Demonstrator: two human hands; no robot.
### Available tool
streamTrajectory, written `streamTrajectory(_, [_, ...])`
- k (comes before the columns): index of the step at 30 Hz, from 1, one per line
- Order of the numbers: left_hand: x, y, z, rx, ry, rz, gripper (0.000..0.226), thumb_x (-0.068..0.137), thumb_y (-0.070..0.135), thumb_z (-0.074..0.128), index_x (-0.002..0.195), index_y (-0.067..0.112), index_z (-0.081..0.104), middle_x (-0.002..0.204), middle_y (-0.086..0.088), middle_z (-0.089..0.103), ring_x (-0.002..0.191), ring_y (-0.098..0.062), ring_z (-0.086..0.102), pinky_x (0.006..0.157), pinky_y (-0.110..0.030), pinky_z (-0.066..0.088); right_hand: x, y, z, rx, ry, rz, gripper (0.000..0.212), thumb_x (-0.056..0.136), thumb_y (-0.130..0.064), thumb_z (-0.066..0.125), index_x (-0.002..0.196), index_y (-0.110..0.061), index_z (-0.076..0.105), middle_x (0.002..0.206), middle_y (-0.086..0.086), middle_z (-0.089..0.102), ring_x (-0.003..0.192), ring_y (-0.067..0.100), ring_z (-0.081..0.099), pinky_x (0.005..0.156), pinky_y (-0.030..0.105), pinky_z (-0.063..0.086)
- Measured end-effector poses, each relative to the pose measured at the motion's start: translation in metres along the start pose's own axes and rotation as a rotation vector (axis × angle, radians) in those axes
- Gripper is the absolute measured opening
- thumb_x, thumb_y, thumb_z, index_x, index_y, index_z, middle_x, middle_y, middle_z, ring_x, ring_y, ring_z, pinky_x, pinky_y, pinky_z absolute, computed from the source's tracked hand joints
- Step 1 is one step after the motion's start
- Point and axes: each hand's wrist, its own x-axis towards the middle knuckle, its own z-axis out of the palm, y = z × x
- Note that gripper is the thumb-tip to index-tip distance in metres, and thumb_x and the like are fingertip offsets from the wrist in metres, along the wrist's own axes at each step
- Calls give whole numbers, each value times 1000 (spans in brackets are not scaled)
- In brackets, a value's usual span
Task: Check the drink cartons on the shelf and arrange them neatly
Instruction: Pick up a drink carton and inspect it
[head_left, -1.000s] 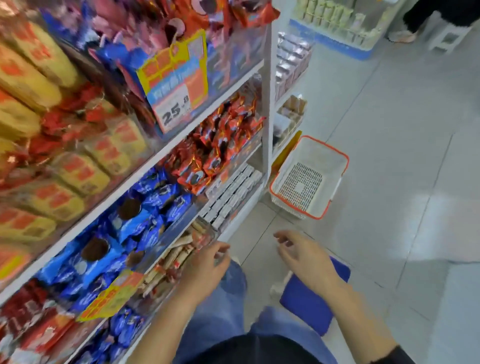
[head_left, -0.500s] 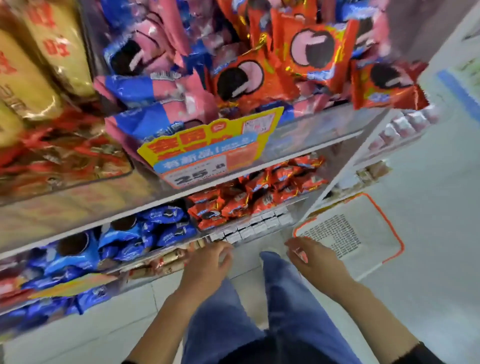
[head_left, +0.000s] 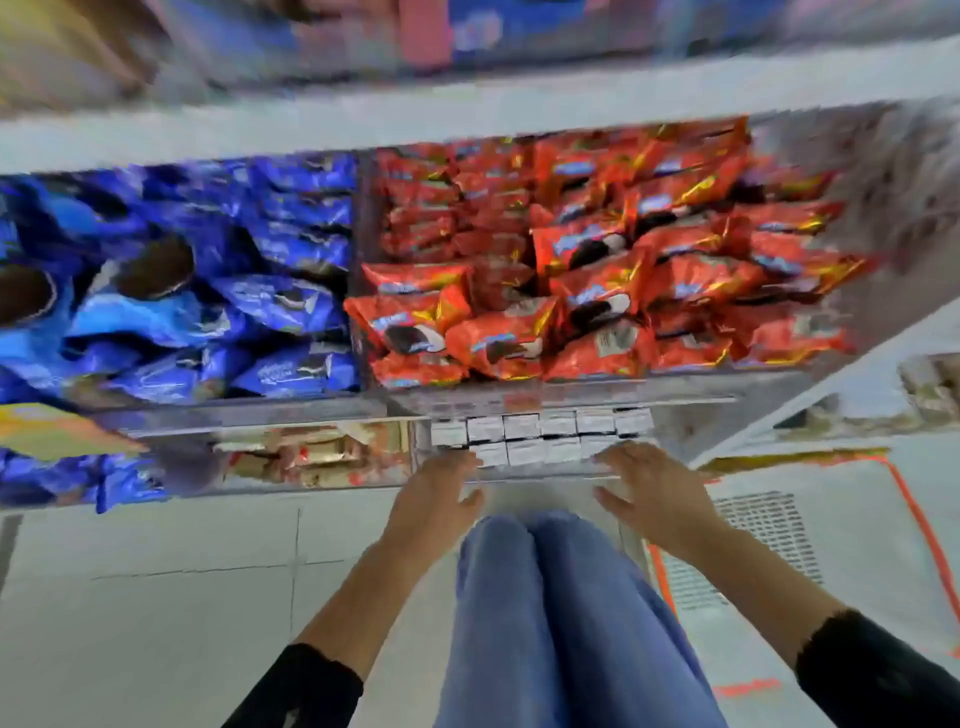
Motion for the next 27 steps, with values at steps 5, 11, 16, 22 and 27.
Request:
streamTrajectory(5, [47, -32, 82, 205, 188, 318, 34, 76, 30, 79, 106, 19, 71, 106, 0, 69, 96, -15, 67, 76, -20, 52, 39, 30, 96, -31, 379, -213, 26, 77, -33, 74, 97, -17, 73, 93, 3, 70, 81, 26, 67, 70, 31, 53])
streamTrajectory(11, [58, -48, 127, 452, 664, 559, 22, 87, 19, 55, 79, 10, 74, 79, -3, 71, 73, -20, 69, 69, -25, 50, 50, 64, 142, -97, 804, -354, 21, 85, -31, 65, 91, -13, 73, 86, 8, 69, 74, 31, 65, 67, 39, 53])
streamTrajectory(16, [40, -35, 124, 469, 715, 486, 27, 56, 5, 91, 74, 5, 71, 65, -8, 68, 56, -24, 66, 47, -25, 44, 41, 51, 138, -154, 882, -338, 24, 72, -22, 83, 85, -5, 71, 79, 13, 67, 68, 33, 65, 62, 38, 53])
streamTrajectory(22, [34, -21, 126, 587, 648, 338, 30, 54, 0, 85, 72, 9, 63, 64, -6, 64, 61, -26, 64, 43, -25, 18, 46, 36, 127, -169, 785, -177, 23, 80, -30, 73, 78, -9, 62, 76, 11, 64, 75, 31, 61, 58, 29, 33])
streamTrajectory(27, [47, -33, 136, 467, 679, 375, 21, 68, -8, 73, 83, 3, 62, 74, -14, 63, 72, -33, 61, 61, -33, 41, 47, 39, 131, -94, 809, -165, 23, 79, -32, 74, 74, -13, 63, 75, 6, 63, 74, 28, 60, 58, 28, 35])
